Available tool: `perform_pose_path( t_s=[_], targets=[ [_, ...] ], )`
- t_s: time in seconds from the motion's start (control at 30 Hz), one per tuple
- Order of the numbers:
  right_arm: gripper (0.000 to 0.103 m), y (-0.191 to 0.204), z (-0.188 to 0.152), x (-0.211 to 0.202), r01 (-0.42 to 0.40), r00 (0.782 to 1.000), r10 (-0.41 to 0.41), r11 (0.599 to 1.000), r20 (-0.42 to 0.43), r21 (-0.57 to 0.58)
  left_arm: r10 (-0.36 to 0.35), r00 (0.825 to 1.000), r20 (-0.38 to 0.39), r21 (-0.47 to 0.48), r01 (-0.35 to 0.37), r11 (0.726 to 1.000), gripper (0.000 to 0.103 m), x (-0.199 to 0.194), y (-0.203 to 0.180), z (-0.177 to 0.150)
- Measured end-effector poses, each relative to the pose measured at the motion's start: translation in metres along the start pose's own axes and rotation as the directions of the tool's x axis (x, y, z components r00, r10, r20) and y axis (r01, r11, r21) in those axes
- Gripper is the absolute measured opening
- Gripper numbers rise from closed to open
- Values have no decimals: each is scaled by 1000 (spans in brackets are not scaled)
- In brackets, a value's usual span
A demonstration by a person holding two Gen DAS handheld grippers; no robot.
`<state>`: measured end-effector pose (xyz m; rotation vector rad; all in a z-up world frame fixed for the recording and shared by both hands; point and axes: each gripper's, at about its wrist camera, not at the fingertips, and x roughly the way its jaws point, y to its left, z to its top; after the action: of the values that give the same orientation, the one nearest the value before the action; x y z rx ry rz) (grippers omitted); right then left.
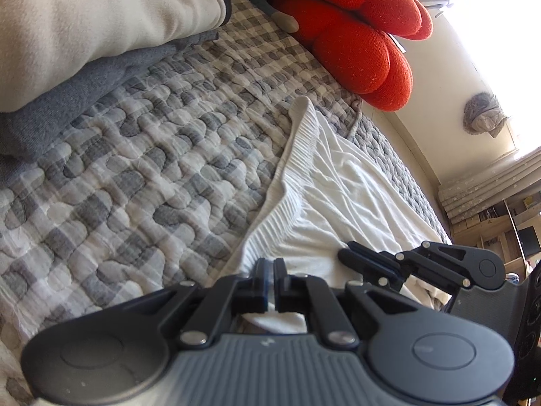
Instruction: Fold clothes
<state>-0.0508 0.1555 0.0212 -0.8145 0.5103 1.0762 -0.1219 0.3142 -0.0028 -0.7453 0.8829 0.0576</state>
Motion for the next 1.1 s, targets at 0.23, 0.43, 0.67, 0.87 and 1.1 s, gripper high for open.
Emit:
perform_pose_path(
  t_s=[0.23, 0.43, 0.67, 0.87, 1.1],
  targets=[
    [1, -2, 2, -6, 6, 1000, -6, 1000, 11, 7, 5, 1000, 15, 5, -6, 1000, 5, -5, 2, -1],
    [1, 0, 3, -1, 18, 1000, -18, 1000, -8, 0, 36, 999, 23, 58, -37, 998, 5, -6, -5, -3],
    [4, 6, 4, 7, 44, 999, -45, 999, -20, -25, 72, 997, 36, 114, -75, 991, 5, -5, -13, -5],
    [6, 5, 4, -15, -2, 1000, 2, 1000, 8, -9, 80, 996, 39, 131, -84, 988, 6, -6, -15, -6],
    [6, 3, -6, -32, -27, 999, 27, 1000, 27, 2, 78, 996, 36, 129, -82, 988, 6, -5, -15, -5]
  ],
)
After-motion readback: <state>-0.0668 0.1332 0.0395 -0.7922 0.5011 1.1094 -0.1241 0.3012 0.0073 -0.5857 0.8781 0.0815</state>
